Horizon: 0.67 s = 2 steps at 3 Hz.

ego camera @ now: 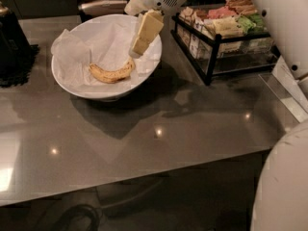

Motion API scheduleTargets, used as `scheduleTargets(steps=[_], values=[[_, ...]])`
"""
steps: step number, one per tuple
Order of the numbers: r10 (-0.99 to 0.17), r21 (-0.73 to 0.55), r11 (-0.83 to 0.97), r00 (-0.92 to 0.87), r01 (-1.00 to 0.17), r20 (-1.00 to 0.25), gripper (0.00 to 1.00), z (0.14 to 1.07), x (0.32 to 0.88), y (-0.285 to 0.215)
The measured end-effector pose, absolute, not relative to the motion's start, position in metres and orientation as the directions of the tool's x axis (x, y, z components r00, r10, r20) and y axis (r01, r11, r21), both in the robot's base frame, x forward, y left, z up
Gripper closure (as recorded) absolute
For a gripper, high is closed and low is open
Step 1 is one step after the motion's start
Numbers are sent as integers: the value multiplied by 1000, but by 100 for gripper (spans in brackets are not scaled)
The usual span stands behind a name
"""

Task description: Pick banana from white bowl

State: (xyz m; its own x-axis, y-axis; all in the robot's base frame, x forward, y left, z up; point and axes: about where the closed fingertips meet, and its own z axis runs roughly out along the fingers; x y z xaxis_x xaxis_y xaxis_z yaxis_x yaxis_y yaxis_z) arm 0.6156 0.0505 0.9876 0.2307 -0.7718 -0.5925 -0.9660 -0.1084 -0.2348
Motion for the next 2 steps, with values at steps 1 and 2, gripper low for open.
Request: scheduleTargets(steps=[1, 2], values=[[-772, -235, -109, 231, -966, -593, 41, 987, 616, 51], [-744, -209, -136, 239, -969, -624, 33, 972, 620, 70]])
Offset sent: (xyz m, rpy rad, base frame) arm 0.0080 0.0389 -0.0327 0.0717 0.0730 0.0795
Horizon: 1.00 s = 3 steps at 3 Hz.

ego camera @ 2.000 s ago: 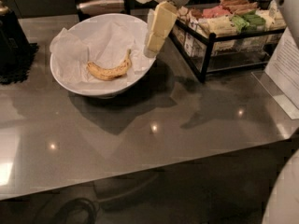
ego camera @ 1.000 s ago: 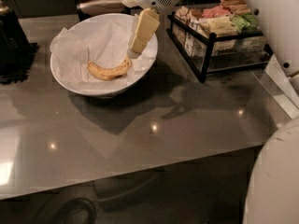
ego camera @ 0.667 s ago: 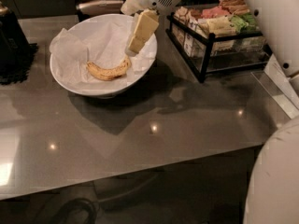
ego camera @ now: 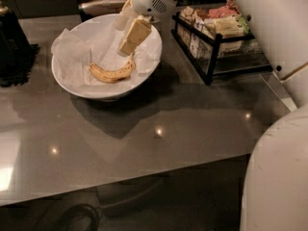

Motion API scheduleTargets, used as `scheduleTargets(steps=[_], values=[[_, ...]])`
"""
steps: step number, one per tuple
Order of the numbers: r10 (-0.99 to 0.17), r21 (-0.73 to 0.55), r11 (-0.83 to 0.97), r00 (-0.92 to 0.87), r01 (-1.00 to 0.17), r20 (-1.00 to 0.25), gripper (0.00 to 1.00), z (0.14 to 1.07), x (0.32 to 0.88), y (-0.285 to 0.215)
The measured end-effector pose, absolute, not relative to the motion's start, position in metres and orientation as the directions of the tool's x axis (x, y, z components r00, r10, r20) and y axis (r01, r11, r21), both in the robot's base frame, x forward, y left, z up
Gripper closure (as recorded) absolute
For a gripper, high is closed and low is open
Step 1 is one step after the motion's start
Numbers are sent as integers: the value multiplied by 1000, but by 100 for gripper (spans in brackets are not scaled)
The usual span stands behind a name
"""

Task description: Pick banana from white bowl

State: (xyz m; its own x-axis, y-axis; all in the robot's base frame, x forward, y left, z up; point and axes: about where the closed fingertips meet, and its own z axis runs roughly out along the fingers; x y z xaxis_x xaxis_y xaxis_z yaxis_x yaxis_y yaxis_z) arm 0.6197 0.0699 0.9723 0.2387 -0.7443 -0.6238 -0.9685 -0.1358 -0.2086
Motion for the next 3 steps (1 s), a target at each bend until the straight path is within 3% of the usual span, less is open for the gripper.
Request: scheduleTargets(steps=[1, 3], values=[[-727, -168, -199, 260, -966, -636, 18, 951, 627, 99], [-712, -112, -231, 246, -967, -657, 24, 913, 648, 128]])
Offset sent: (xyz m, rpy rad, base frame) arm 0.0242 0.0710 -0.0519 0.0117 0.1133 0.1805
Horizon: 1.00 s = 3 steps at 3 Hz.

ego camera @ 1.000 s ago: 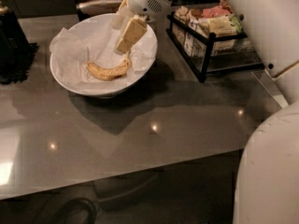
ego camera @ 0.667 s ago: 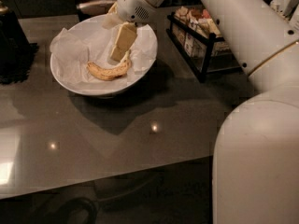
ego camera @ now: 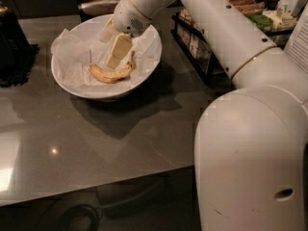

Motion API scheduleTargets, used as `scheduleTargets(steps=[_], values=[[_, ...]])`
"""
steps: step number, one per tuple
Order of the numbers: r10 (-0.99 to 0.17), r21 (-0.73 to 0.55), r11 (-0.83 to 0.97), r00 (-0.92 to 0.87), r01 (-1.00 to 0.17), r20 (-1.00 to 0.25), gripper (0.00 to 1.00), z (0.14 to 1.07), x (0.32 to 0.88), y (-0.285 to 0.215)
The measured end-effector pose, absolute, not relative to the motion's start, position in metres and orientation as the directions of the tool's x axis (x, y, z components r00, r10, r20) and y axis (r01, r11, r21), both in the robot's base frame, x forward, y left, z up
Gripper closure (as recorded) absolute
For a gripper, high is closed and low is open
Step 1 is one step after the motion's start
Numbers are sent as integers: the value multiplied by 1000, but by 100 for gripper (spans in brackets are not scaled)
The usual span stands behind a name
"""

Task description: Pick banana from white bowl

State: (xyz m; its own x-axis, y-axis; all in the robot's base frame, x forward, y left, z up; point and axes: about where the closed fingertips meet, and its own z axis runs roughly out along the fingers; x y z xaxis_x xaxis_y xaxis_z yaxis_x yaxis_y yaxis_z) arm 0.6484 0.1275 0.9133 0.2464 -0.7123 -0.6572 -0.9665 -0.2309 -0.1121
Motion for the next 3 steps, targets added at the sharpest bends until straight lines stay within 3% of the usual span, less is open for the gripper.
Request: scheduleTargets(steps=[3], values=[[-758, 39, -139, 81, -989, -647, 24, 846, 654, 112]])
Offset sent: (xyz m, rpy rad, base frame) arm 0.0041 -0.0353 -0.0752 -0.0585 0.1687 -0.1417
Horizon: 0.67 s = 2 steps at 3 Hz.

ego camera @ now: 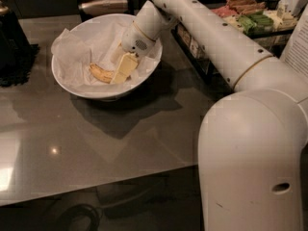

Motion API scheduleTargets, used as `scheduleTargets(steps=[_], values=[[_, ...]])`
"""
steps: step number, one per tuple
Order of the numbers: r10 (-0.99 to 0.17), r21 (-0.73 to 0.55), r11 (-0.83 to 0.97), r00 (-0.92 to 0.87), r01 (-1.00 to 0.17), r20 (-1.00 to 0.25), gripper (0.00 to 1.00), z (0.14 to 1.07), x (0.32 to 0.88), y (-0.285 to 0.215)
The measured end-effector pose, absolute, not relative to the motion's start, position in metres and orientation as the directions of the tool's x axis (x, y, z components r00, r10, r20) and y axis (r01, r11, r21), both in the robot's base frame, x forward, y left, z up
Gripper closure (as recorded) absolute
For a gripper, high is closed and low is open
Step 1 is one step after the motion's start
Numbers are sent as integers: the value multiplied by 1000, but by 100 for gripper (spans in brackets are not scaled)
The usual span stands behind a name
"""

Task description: Pick banana from white bowl

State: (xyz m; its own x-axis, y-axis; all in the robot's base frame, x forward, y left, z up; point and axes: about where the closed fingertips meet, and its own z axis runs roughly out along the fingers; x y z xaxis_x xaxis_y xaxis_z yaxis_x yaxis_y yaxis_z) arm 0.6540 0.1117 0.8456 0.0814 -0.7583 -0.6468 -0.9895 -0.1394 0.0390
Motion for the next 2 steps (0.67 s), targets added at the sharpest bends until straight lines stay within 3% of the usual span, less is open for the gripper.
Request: scheduleTargets(steps=[1, 2], values=[[-765, 74, -141, 61, -987, -641, 27, 832, 654, 116], [-768, 88, -141, 53, -986, -638, 46, 826, 654, 117]])
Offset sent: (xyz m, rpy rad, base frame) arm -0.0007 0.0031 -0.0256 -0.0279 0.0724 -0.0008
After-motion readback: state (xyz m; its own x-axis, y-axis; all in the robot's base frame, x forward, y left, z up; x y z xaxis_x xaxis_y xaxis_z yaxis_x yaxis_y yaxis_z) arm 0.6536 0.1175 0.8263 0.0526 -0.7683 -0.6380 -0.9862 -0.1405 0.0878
